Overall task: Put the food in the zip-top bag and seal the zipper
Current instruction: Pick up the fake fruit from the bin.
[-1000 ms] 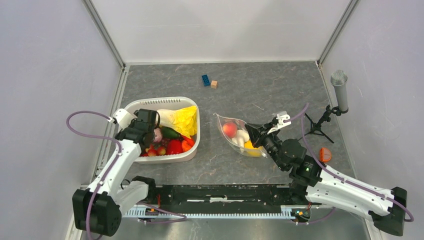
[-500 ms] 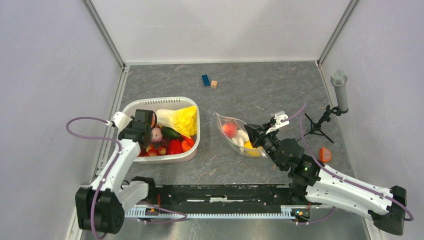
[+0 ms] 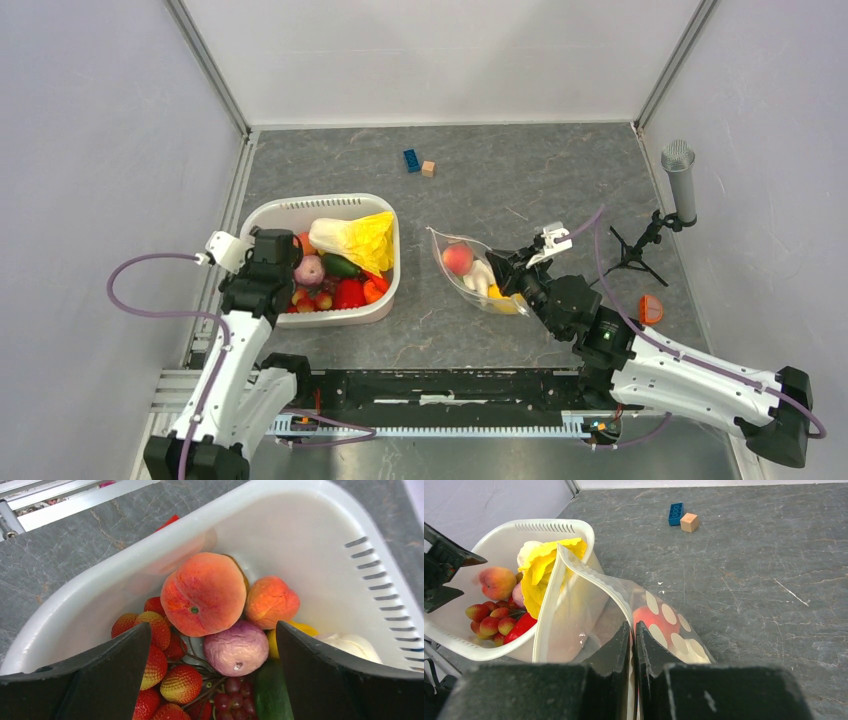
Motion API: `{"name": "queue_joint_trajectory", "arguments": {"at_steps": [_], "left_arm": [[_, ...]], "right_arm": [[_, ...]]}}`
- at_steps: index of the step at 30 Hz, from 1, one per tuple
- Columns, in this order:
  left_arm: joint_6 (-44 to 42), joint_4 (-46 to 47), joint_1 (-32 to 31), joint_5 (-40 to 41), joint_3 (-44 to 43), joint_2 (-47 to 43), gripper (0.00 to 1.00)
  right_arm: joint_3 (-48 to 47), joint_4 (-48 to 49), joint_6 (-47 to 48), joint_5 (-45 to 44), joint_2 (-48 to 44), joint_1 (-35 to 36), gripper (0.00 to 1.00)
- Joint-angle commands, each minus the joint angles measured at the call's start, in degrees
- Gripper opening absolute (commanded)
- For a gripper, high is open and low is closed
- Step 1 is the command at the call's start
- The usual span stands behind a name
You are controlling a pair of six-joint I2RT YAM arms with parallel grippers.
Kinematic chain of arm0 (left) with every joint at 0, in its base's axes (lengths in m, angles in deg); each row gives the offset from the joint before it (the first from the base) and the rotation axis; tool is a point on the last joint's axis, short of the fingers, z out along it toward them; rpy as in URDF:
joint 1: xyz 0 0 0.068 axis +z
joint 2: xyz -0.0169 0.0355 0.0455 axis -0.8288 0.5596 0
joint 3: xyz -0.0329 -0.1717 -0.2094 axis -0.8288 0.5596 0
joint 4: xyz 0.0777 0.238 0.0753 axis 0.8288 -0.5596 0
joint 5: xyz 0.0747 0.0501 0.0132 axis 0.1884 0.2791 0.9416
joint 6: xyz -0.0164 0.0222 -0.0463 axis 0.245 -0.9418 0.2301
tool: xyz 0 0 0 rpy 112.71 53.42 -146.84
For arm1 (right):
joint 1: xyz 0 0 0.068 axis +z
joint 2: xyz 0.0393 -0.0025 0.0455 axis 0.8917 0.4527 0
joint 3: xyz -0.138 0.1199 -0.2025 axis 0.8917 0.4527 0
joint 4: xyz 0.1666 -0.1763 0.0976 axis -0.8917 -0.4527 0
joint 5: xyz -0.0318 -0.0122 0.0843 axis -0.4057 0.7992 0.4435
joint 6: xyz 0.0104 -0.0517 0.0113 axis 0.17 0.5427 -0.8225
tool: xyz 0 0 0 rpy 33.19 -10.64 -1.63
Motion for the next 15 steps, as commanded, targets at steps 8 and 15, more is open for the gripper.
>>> {"name": "queue_joint_trajectory", "arguments": {"at_steps": [8,15], "left_arm": [[4.53,8.44,1.38,4.23,-0.52,16.18,0.98],[7.29,10.92,1.55,4.69,1.7,17.64,0.77]], "right_arm": [[-2.06,-1.07,0.18,-0.47,-0.72,0.01,0.13],[-1.96,-1.48,0.62,-1.15,-1.3,-0.03,0.14]]}}
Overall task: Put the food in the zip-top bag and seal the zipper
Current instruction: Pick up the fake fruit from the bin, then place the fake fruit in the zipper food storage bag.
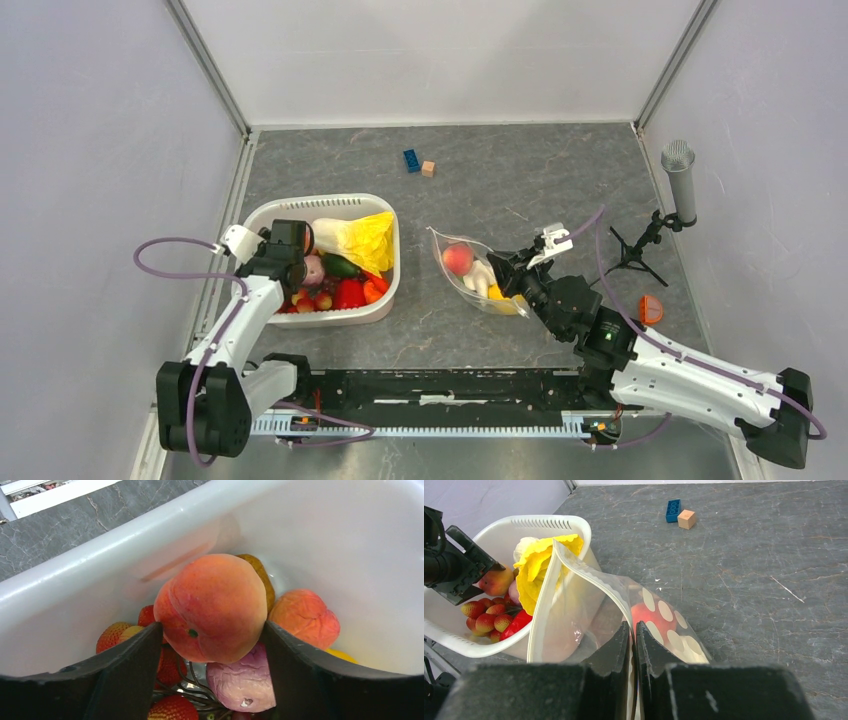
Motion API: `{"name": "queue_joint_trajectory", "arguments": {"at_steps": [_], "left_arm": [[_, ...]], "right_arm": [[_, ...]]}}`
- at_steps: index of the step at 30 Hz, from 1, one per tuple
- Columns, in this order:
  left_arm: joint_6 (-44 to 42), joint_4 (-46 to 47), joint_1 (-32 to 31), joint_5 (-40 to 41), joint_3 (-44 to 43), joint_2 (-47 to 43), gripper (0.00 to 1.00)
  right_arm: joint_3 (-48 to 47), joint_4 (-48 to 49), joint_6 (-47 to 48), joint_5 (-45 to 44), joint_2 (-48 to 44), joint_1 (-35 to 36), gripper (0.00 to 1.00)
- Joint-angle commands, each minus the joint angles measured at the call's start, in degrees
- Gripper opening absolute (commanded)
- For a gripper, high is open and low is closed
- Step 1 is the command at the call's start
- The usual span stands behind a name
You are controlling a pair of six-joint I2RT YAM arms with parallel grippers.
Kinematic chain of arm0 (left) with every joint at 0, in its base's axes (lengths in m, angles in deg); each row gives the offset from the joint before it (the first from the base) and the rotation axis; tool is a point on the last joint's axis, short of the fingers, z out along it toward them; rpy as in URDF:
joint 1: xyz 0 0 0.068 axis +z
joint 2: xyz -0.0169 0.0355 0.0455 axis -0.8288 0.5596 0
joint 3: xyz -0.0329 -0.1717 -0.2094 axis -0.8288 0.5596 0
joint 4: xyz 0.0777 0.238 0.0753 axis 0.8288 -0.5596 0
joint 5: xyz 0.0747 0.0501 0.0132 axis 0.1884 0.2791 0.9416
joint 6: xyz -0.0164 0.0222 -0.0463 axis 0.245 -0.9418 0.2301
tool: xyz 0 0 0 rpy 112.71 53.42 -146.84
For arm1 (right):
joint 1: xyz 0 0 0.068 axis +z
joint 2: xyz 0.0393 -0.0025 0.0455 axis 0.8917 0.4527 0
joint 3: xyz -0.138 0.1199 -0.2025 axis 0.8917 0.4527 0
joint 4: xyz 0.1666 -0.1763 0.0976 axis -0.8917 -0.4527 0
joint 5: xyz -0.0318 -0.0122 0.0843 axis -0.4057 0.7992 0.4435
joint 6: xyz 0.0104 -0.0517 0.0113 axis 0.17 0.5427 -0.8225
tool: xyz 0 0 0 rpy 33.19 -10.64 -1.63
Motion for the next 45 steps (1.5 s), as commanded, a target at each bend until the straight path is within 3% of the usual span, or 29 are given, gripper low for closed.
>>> {"name": "queue_joint_trajectory", "arguments": {"at_steps": [1,3,10,14,18,24,29,36,40,45], "left_arm": [[5.21,3.15,0.38,2.55,1.29,0.07,0.74],[5.44,3.16,0.38,2.42,1.9,-0.51,0.64],[4.47,1.88,0.31,1.21,2.37,-3.41,0.5],[2.22,0.52,0.38,1.36,1.62,-8.65,0.33],[0.27,-1.01,0.36,0.42,0.8,-14.1,0.22],[-5.93,-1.37,0.35,-7.34,-1.08,-20.83,0.19],[-17.47,3.22,0.37,-20.78,-4.08,-25.41,0.18],[-25.14,4.71,0.26,-36.57,-10.0,-26.94,0.18],[-25.68,12.33,0.29,-56.04,-9.63,-26.86,0.18],[-19.14,24.19,-0.03,-78.17,-9.39,-23.22,0.15]], "right_arm": [[-1.94,-0.11,0.51,-1.12,-0.77,-0.04,0.14],[-1.76,-0.18,0.37,-1.3,-0.89,0.01,0.14],[-1.85,-0.28,0.06,-1.1,-0.97,0.0,0.14],[-1.82,-0.37,-0.28,-0.98,-0.88,-0.03,0.14],[-1.42,-0.13,-0.69,-1.0,-0.78,0.0,0.14],[-1.78,-0.04,-0.8,-0.88,-0.44,-0.02,0.14],[-2.11,-0.11,-0.89,-0.45,-0.01,-0.02,0.14],[-2.38,0.24,-1.52,0.3,0.72,-0.04,0.14],[-2.94,0.41,-1.67,0.85,1.38,0.01,0.14],[-3.82,0.57,-1.74,1.74,2.9,-0.04,0.14]]}}
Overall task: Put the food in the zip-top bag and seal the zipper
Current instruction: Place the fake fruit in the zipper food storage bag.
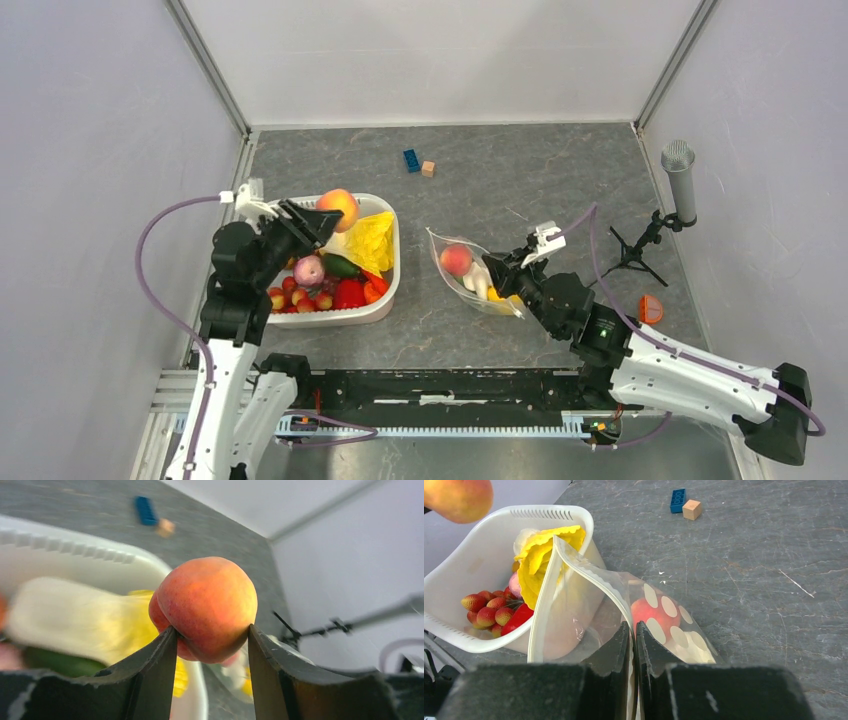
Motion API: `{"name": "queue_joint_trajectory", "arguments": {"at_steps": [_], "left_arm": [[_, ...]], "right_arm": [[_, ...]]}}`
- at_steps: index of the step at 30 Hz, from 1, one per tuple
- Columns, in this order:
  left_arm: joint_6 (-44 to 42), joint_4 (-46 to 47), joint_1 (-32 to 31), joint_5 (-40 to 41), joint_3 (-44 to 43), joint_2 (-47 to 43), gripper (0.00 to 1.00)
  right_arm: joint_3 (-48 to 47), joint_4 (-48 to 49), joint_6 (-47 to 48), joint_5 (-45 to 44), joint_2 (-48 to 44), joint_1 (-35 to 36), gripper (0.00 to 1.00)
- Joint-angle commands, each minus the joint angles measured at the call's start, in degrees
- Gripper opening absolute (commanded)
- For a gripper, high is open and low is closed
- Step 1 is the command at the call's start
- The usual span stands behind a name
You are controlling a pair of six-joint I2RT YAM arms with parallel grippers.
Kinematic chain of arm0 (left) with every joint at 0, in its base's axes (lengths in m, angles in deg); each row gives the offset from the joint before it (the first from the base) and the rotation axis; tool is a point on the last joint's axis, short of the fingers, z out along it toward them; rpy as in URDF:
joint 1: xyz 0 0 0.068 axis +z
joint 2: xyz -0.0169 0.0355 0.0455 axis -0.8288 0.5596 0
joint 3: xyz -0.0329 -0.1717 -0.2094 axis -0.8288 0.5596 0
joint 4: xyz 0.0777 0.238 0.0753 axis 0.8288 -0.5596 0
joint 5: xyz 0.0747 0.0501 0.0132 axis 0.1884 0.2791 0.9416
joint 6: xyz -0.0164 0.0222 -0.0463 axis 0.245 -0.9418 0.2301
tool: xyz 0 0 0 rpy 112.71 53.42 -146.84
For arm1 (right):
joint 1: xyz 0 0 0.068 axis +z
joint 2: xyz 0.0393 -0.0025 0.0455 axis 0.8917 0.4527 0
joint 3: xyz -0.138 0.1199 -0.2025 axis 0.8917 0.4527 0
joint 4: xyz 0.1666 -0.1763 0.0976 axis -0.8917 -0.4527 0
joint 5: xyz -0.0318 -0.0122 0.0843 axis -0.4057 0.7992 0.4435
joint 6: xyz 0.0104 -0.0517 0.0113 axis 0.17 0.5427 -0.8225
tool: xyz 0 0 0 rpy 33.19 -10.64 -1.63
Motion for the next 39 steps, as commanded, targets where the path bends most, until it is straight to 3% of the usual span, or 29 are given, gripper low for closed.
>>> {"name": "queue_joint_trajectory", "arguments": {"at_steps": [1,7,12,15,18,23,28,35,39], "left_arm": [[2.69,14.29,-0.46,-25.91,-1.52,3.09,0.15],[1.83,18.78,-5.94,-30.07,-2.82,1.89,0.14],[-0.93,19.53,-15.02,-28.98,-2.67,4.09,0.14],[-4.86,17.51,-23.66,-26.22,-4.06,7.05,0.14],[-8.53,15.81,-31.57,-21.56,-5.77,10.61,0.13],[-11.53,17.67,-39.69,-15.64,-8.45,16.87,0.1],[-11.8,21.34,-43.97,-9.66,-9.08,22.85,0.09],[-14.54,17.89,-46.37,-1.51,-10.54,27.48,0.1],[-15.73,17.08,-46.46,2.6,-9.52,26.67,0.18]], "right_arm": [[-3.14,1.71,-0.59,1.21,1.13,-0.02,0.13],[-3.66,3.73,-0.48,2.89,1.81,-0.01,0.12],[-6.62,1.28,0.9,3.79,4.39,0.0,0.08],[-10.35,-4.58,2.72,3.79,6.51,0.05,0.0],[-13.19,-10.0,3.67,2.39,7.15,0.05,0.0],[-13.24,-10.43,3.69,1.3,5.05,0.05,0.0],[-12.15,-9.42,2.77,0.27,3.57,0.05,0.0],[-9.32,-7.18,1.69,-0.5,1.22,0.05,0.0],[-8.73,-6.41,1.74,-0.34,0.14,0.06,0.0]]}}
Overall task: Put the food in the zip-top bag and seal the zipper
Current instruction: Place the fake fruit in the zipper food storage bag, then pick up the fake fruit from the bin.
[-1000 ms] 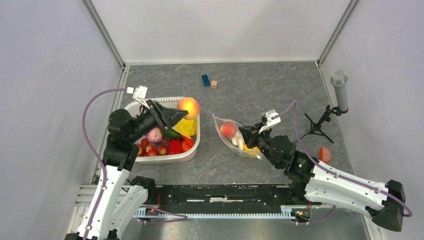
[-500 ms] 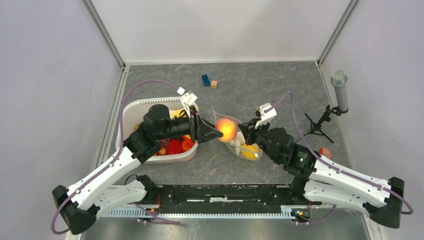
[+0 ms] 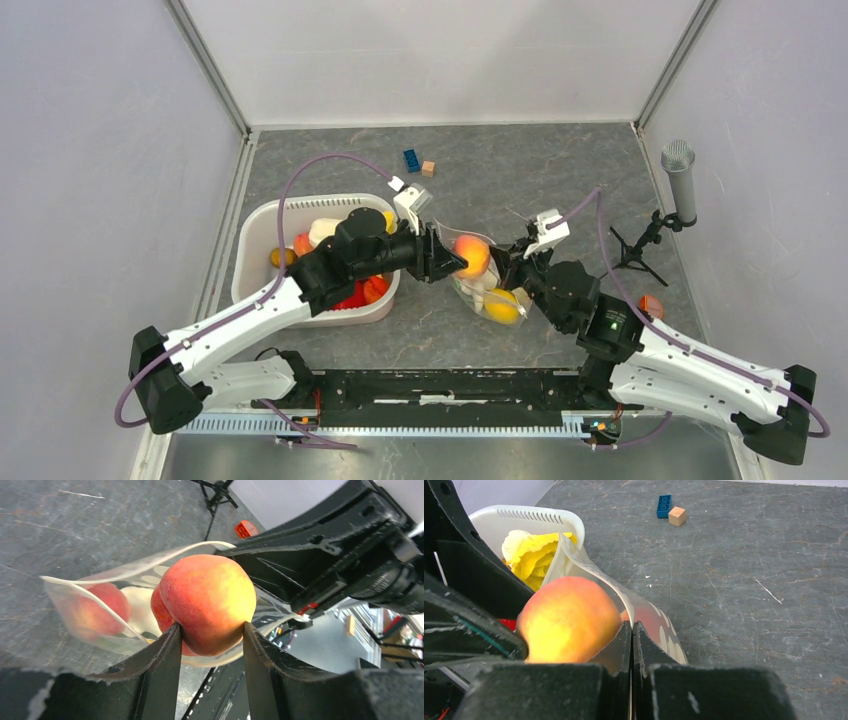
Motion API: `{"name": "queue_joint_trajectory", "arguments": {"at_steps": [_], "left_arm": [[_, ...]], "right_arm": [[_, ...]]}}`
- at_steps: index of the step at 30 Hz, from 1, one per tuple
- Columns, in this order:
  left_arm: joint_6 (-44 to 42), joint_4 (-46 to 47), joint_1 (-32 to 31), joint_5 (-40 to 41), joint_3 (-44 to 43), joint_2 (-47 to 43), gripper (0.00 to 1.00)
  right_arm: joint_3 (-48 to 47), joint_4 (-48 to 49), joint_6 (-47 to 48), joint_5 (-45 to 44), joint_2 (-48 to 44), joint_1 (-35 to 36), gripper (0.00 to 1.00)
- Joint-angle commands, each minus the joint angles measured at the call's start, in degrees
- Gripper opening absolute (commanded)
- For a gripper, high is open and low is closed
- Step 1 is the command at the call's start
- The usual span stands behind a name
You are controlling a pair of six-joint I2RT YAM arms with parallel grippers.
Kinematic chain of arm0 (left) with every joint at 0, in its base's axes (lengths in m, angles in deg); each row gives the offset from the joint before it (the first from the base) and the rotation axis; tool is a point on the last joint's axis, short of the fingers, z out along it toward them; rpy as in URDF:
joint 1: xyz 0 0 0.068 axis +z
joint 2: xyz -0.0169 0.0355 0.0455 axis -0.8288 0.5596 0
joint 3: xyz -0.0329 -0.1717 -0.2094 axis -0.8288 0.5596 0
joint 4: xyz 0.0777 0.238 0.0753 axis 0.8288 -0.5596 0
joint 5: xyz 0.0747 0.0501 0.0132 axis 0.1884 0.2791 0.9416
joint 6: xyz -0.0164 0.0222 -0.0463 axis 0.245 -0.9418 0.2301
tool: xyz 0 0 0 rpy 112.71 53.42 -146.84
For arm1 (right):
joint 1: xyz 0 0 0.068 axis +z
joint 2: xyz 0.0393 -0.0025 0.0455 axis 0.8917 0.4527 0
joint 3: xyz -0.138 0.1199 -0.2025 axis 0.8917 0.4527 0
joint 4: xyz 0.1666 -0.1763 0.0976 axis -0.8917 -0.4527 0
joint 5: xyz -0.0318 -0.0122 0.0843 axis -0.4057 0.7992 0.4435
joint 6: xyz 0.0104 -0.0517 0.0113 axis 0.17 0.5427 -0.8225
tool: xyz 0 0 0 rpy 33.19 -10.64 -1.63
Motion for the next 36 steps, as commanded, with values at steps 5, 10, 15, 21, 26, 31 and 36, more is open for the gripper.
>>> {"name": "queue_joint_trajectory", "arguments": {"at_steps": [5,10,15,21,26,31,36], "left_arm": [[-5.69,-1.12,-0.26,-0.78,-3.47,1.3,0.41],[-6.26,-2.52,-0.26,-8.92,-6.05,4.32,0.57],[-8.39,-3.94,-0.26,-12.11,-6.59,3.76,0.7],[-9.84,-5.29,-0.26,-10.91,-6.19,1.35,0.8],[-10.49,-3.88,-0.26,-6.12,-4.48,-4.09,0.86],[-10.82,-6.92,-0.17,9.81,-0.24,-11.33,0.94],[-7.46,-12.61,-0.17,32.98,5.64,-19.48,1.0]], "right_arm": [[2.01,7.33,-0.57,1.14,-3.19,0.32,0.0],[3.87,9.74,-1.82,0.52,-4.75,0.27,0.0],[3.7,7.55,-2.67,-2.85,-5.33,0.31,0.0],[4.43,7.26,-3.45,-4.44,-6.25,0.32,0.0],[5.68,9.64,-2.75,-4.12,-7.86,0.27,0.0],[9.71,15.92,-0.65,-1.54,-11.33,0.27,0.0],[9.57,15.08,-0.05,-1.67,-10.55,0.27,0.0]]}}
